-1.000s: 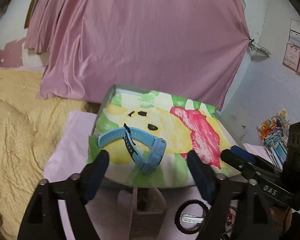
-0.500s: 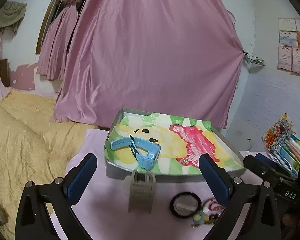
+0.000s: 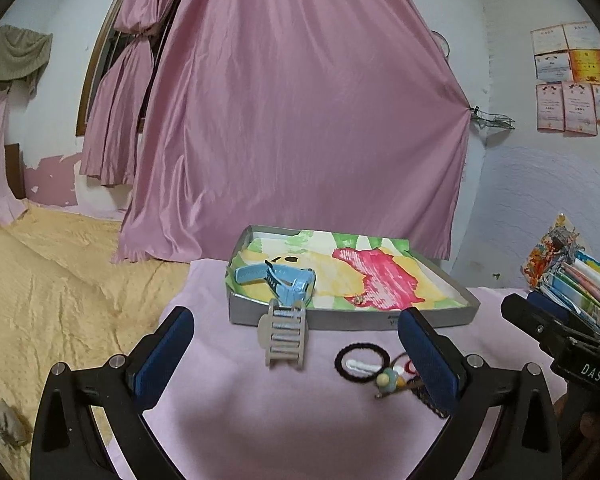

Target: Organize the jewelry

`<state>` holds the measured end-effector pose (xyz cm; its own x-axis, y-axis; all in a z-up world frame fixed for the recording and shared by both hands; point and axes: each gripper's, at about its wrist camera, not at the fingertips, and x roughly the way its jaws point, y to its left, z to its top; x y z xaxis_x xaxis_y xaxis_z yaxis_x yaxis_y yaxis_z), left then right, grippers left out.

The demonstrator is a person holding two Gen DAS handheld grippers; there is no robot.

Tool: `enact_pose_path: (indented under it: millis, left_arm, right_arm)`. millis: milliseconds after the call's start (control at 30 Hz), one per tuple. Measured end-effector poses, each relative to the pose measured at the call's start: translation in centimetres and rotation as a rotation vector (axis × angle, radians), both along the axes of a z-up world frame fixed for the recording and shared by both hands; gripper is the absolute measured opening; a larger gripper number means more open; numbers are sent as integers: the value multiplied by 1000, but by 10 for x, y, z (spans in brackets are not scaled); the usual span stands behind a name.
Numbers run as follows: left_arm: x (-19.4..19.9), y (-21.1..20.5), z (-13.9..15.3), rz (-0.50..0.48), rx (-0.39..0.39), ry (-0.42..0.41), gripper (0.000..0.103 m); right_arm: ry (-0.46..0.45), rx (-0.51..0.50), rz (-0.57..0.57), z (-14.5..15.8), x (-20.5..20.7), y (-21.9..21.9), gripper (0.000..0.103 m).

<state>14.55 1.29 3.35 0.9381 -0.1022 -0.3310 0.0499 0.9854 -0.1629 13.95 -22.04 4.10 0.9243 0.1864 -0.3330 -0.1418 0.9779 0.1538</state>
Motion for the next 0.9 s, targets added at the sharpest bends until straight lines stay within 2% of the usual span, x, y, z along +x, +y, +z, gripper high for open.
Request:
enact_pose_path:
  millis: [233,533,767,900]
  left_arm:
    - [-22,3,-6,-4,10,-5,102]
    - [-31,9,-19,-16,18,29,102]
    - [-29,16,-25,-14,16,62,102]
    - [-19,21,-27,-26,23,113,102]
  right_arm:
    - [11,-8,-11,-9,-20,2,91]
    - [50,-24,-8,-20,-31,13,91]
    - [128,-40,4,-30,-23,22,91]
    - [192,-37,37,-37,-16,26,91]
